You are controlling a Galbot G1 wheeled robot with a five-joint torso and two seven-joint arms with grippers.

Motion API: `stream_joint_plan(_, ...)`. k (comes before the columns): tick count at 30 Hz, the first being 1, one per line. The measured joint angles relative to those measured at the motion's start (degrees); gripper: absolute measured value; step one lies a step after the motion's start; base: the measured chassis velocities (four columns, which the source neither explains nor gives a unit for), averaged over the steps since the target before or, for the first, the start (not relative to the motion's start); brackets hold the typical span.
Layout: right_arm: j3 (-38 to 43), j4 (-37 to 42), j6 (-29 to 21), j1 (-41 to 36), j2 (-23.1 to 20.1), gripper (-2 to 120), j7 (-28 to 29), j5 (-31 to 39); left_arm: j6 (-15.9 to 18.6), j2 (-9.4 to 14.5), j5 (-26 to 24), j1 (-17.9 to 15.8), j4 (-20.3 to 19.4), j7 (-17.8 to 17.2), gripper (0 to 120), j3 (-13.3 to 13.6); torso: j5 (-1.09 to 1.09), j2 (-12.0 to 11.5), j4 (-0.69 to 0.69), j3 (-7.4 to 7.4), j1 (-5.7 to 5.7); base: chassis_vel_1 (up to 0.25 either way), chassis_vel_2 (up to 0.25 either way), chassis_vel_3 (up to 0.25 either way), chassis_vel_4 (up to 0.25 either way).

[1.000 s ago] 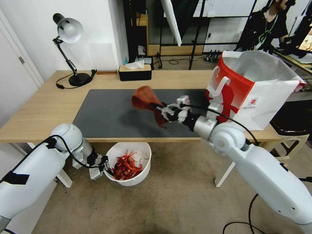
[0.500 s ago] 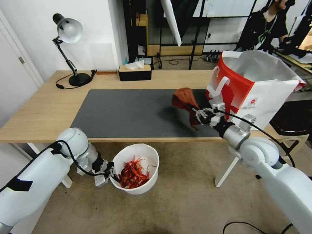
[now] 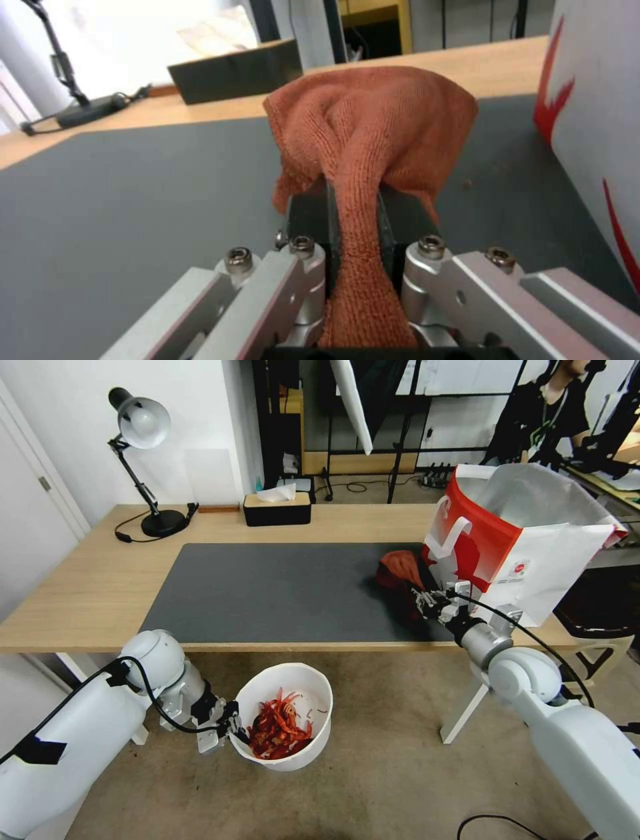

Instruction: Sweep shrimp from table into container with towel, then put container into takeout bag.

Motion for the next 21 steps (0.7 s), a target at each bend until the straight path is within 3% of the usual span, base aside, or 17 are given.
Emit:
stream_joint_plan(11,-0.9,-5.1,0.1,1.1,3.5,13,1.3,-2.4,0.0,0.3,-0.4,0.7,-1.0,0.0,0,-0.1,0.00,0.0,-0.01,0.00,0.00,0.000,0.000,0.000,0.000)
stream_joint_plan(14,-0.9,-4.9,0.1,0.7,3.7,30,1.9,-3.3,0.0,0.3,-0.5,0.8,-1.0,0.0,0,-0.2,0.00,0.0,-0.01,0.00,0.00,0.000,0.000,0.000,0.000)
stream_joint_plan(21,-0.5,-2.8,0.1,-0.1,3.4,47,2.5,-4.2,0.0,0.3,-0.5,1.2,-1.1,0.0,0,-0.4,-0.01,0.0,-0.01,0.00,0.01,0.000,0.000,0.000,0.000)
